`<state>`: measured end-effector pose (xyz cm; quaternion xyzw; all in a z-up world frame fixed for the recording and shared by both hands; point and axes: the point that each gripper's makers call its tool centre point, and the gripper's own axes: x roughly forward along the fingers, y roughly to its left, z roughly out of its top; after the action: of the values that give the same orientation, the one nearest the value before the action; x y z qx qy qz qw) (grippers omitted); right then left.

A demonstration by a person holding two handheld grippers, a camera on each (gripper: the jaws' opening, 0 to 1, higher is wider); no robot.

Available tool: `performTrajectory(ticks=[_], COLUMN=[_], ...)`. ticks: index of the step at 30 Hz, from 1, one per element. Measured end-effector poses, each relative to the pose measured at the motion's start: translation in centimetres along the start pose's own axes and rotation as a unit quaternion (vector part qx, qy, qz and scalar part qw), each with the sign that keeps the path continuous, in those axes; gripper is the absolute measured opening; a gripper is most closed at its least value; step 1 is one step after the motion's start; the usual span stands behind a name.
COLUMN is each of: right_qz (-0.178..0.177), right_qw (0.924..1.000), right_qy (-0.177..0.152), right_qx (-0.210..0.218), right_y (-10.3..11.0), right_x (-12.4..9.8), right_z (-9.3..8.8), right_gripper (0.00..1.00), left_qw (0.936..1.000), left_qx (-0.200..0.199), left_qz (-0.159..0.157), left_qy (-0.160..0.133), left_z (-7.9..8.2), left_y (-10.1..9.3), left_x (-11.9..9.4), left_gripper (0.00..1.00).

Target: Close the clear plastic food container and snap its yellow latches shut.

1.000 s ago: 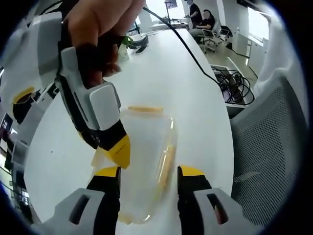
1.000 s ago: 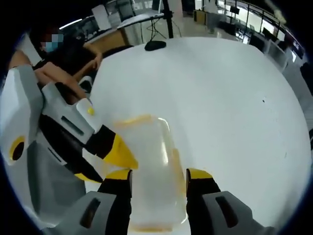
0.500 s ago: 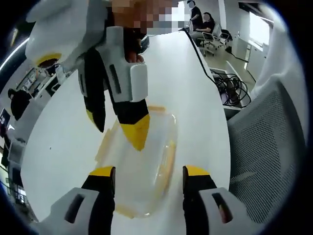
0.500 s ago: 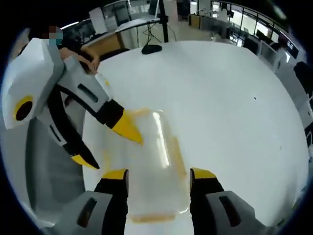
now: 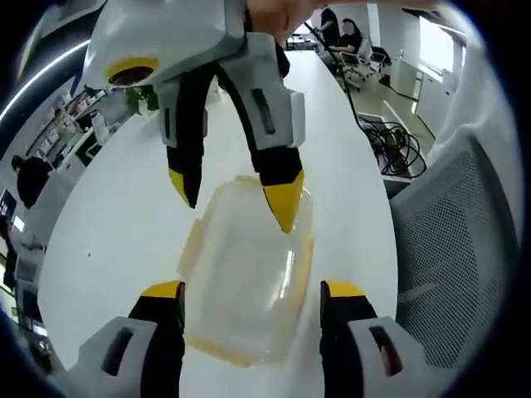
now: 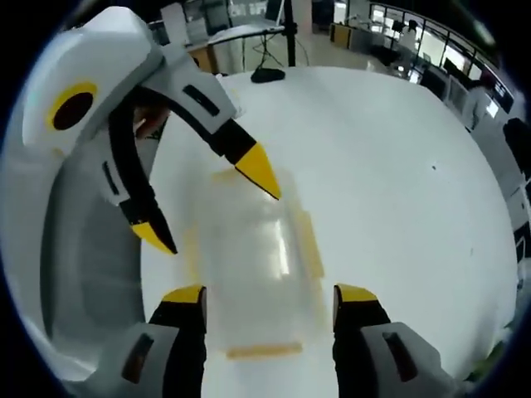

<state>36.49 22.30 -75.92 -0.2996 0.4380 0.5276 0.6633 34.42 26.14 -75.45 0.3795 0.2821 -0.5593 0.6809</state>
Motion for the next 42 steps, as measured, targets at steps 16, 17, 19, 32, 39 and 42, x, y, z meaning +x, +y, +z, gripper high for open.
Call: performTrajectory(ticks=[16,17,19,32,39,42], right_qz=[-0.019,-0.024,-0.029,-0.053,-0.061,-0.059], right_qw=[0.999,0.9984,0.9975,0.9954,0.9939,0.994], right_qy=[0.018,0.023,0.03,0.042,0.053,0.055], right_qx=[-0.035,-0.045,-0.058,-0.067,-0.075,-0.075], right_y=[1.0,1.0,1.1,1.1,0.6,0.6], right_x=[0.2,0.3,0.4,1.3,1.7,1.8], right_z=[-1.3,-1.4,-1.7,-2.8,-3.5,-3.6], right_gripper=[0.72,0.73,0.73,0.79,0.79,0.79], left_qw=[0.9991,0.999,0.9988,0.9969,0.9961,0.9956], left_qx=[0.015,0.016,0.017,0.042,0.048,0.055], left_qz=[-0.01,-0.009,-0.012,-0.02,-0.025,-0.026], left_qy=[0.038,0.04,0.044,0.064,0.069,0.071], left_z=[-2.4,-2.5,-2.7,-3.4,-3.6,-3.6], left_y=[1.2,1.3,1.3,1.3,1.4,1.4], left_x=[0.7,0.8,0.9,1.9,2.4,2.6], left_gripper=[0.76,0.76,0.76,0.77,0.8,0.81])
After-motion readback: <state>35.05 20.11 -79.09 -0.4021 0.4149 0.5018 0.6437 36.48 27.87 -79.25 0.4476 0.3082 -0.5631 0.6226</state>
